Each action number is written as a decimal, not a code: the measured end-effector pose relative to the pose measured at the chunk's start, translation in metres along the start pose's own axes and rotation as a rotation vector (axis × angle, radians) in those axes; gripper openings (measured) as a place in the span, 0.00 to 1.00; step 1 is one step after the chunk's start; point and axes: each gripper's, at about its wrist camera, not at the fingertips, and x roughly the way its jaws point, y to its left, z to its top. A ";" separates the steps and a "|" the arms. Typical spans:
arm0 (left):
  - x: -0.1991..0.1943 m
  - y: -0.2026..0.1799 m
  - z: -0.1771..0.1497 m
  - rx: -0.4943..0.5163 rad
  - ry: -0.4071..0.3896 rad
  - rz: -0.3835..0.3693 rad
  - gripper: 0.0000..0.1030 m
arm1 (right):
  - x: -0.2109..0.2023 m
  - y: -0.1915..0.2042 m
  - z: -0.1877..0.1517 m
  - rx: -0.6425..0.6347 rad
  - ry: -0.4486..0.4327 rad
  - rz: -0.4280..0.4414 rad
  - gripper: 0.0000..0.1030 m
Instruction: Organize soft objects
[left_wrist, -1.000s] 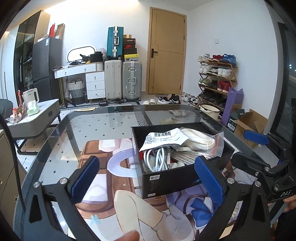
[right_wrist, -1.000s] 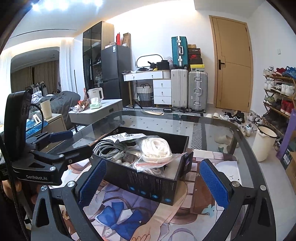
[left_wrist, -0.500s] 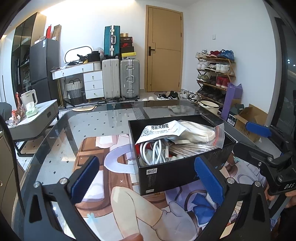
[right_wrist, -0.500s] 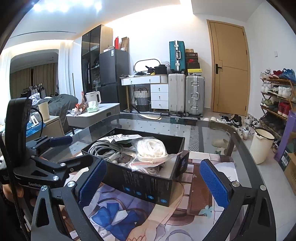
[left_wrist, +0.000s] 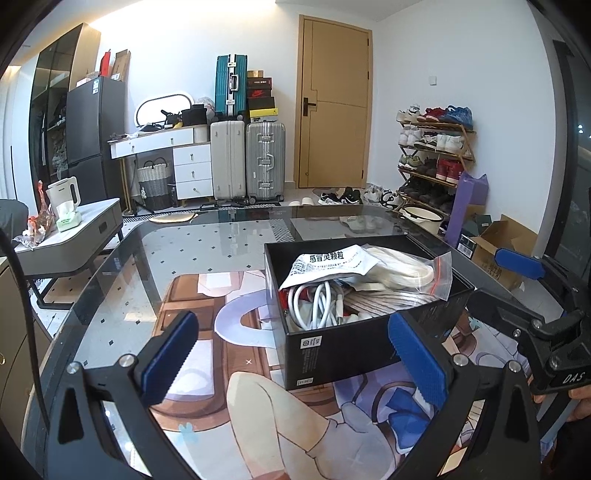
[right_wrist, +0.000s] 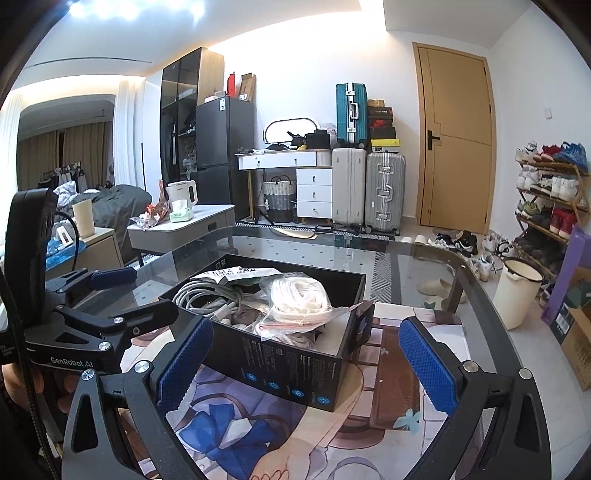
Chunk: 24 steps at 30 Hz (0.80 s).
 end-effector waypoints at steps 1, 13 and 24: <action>0.000 0.001 0.000 -0.001 0.000 -0.001 1.00 | 0.000 0.000 0.000 -0.003 -0.001 0.000 0.99; -0.001 0.001 -0.001 -0.002 -0.002 0.000 1.00 | 0.001 0.002 0.000 -0.006 -0.002 0.002 0.99; -0.001 0.001 -0.001 -0.003 -0.001 0.001 1.00 | 0.001 0.002 0.000 -0.007 -0.004 0.002 0.99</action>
